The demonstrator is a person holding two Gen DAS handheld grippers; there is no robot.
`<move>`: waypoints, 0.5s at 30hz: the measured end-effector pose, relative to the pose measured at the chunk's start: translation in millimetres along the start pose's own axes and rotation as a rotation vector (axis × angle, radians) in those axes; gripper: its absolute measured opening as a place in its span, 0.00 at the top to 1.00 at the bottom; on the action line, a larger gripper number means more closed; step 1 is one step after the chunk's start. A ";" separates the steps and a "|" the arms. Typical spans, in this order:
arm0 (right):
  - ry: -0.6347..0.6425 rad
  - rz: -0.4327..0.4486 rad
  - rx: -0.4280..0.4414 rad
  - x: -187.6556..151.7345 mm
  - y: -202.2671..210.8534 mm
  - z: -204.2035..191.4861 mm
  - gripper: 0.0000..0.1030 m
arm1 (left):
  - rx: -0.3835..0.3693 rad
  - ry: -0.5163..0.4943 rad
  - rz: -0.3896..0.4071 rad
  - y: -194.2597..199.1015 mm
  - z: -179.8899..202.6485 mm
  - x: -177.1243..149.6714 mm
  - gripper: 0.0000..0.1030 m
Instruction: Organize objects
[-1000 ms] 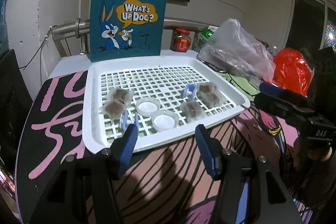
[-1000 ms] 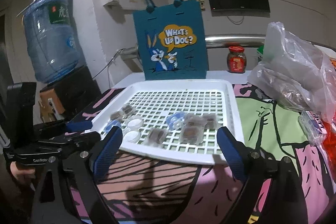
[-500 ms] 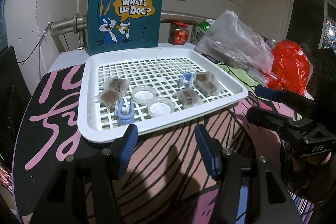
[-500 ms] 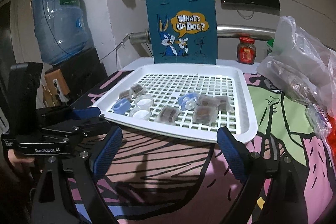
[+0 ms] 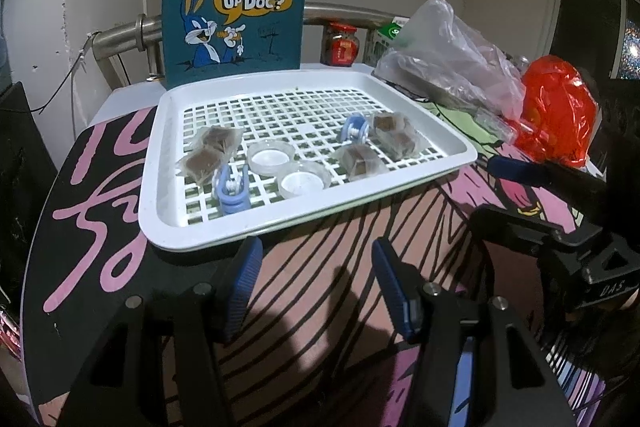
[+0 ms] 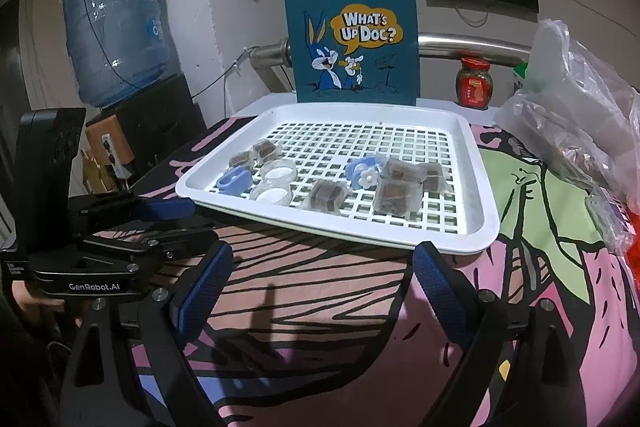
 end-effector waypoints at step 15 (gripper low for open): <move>0.007 -0.065 -0.021 -9.0 -10.4 0.3 0.11 | 0.017 0.012 -0.054 -6.7 -1.6 -8.1 0.45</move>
Point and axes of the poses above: each gripper's, at about its wrist camera, not at the fingertips, and y roughly against the way its jaws point, z to its right, x to its top, the point moved 7 cm from there along -y, roughly the way its jaws point, and after that the axes turned 15 degrees about -x, right-handed, at the moved point
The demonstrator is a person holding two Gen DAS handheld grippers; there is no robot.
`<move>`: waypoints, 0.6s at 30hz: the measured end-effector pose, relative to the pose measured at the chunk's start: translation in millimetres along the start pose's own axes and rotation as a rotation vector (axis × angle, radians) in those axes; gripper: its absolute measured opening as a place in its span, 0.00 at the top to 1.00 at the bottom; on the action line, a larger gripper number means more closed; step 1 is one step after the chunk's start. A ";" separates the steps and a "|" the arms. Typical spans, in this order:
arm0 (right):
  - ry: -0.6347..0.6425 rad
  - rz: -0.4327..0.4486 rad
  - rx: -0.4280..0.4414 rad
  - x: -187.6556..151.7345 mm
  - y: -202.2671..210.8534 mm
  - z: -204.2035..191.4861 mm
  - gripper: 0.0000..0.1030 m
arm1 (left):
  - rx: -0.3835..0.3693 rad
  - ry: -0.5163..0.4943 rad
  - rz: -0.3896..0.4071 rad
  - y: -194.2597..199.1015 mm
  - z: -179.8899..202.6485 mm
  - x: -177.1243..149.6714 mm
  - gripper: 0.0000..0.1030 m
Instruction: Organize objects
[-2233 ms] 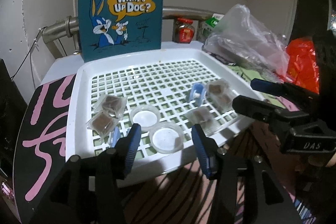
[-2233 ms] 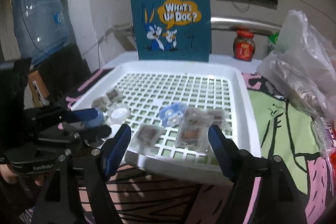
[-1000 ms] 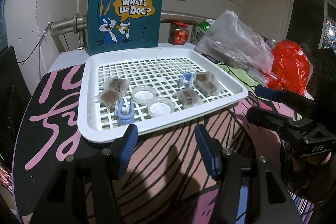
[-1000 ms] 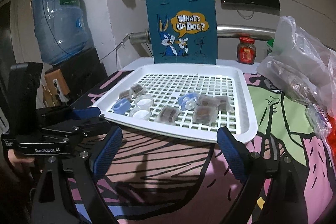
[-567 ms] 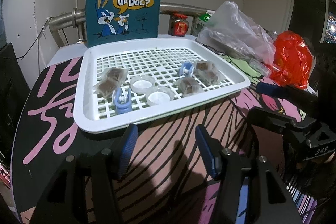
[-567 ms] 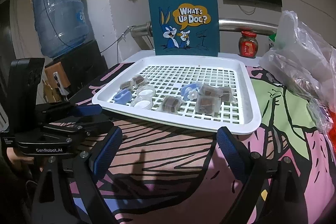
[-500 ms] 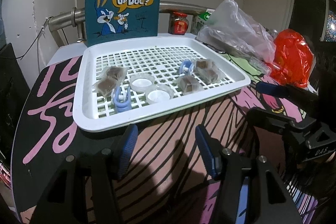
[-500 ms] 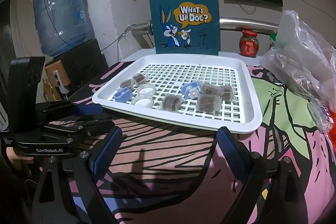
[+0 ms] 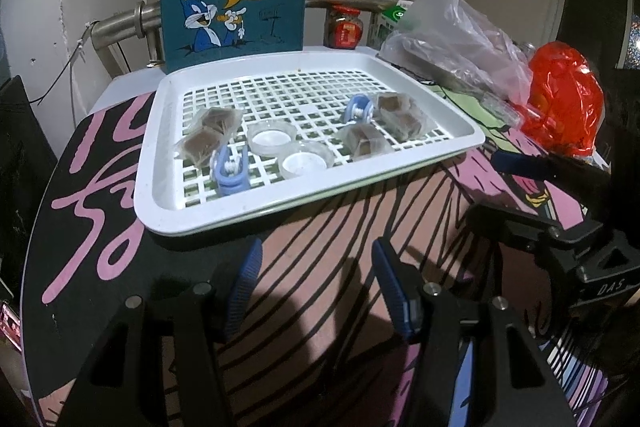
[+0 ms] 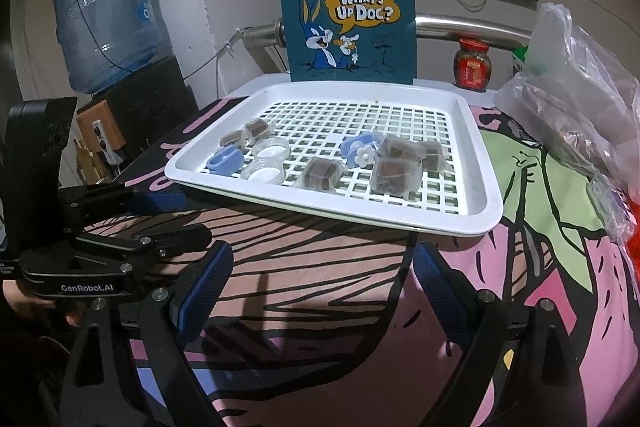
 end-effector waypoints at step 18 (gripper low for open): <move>-0.005 -0.123 -0.023 -12.0 -20.4 2.1 0.11 | 0.021 0.026 -0.055 -8.5 -4.0 -6.6 0.45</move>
Point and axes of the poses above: each gripper's, at about its wrist camera, not at the fingertips, and y roughly against the way its jaws point, z to its right, x to its top, the point moved 7 cm from there along -y, roughly the way its jaws point, and after that the axes turned 15 degrees about -x, right-handed, at the moved point
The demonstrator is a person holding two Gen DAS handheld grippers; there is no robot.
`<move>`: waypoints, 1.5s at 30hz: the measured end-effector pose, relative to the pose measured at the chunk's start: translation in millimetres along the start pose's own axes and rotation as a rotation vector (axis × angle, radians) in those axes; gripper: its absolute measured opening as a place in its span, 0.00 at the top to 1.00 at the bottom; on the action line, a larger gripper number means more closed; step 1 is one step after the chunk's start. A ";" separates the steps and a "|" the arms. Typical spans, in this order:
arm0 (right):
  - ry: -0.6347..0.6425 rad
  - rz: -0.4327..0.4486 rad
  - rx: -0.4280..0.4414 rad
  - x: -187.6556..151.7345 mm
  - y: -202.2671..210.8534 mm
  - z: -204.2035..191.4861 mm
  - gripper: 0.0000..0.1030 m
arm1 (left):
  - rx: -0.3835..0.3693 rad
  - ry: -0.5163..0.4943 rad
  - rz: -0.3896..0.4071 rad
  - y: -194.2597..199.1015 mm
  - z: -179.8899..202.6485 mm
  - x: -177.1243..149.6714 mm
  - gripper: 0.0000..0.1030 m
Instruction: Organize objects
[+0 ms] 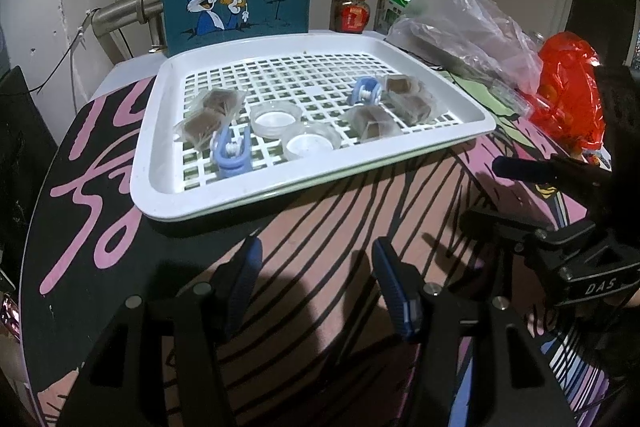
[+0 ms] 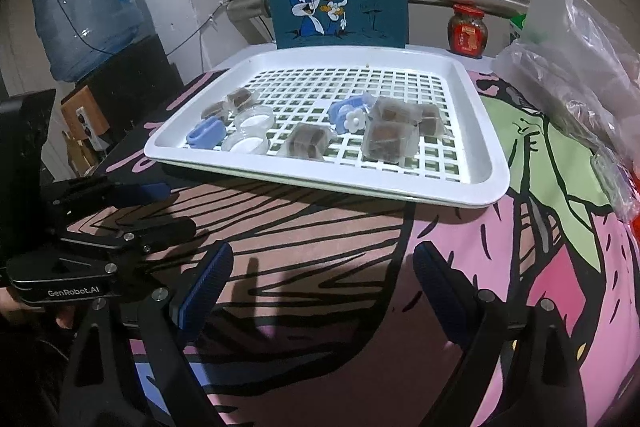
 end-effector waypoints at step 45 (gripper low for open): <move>0.063 -0.126 -0.116 -18.9 -22.0 8.5 0.00 | 0.066 -0.018 -0.111 -19.5 -1.5 -8.4 0.00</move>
Point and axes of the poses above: each gripper's, at about its wrist camera, not at the fingertips, and y roughly against the way its jaws point, z to its right, x to its top, the point moved 7 cm from there along -y, roughly the way its jaws point, and after that the axes turned 15 degrees about -x, right-handed, at the moved point
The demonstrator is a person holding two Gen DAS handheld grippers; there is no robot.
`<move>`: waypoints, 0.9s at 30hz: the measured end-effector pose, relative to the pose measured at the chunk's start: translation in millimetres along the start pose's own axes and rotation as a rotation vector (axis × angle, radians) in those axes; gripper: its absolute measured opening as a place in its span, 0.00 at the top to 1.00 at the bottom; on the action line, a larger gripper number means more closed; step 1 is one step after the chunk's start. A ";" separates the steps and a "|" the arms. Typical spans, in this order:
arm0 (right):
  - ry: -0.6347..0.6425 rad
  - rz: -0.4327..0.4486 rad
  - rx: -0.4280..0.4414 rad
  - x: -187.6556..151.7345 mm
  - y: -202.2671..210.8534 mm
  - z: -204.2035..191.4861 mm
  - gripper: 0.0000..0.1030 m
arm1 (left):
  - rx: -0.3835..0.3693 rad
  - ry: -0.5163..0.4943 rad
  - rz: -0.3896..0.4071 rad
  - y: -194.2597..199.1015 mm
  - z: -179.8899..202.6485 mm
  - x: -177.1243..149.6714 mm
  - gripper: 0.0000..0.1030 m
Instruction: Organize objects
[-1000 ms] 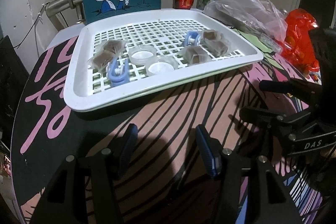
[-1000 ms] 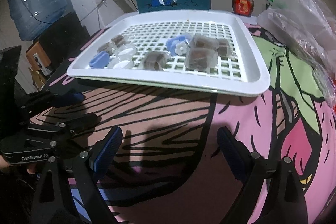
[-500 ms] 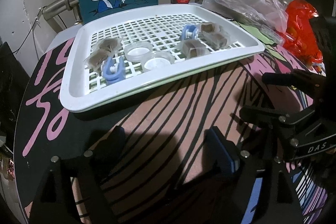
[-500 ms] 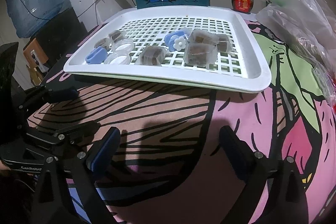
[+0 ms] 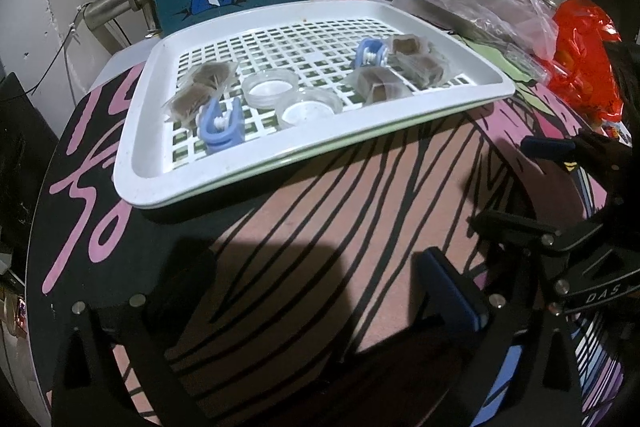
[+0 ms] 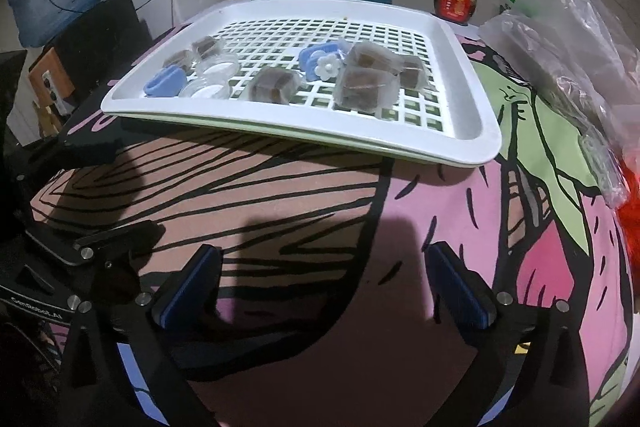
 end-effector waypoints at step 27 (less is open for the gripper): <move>-0.043 -0.012 -0.042 -0.9 2.7 0.7 0.00 | 0.029 0.031 0.010 6.6 -1.6 -6.5 0.00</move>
Point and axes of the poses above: each gripper's, at about its wrist camera, not at the fingertips, and y roughly against the way its jaws point, z to its right, x to its top, the point moved 7 cm from there along -y, roughly the way its jaws point, and after that the axes turned 15 degrees about -x, right-handed, at the moved point
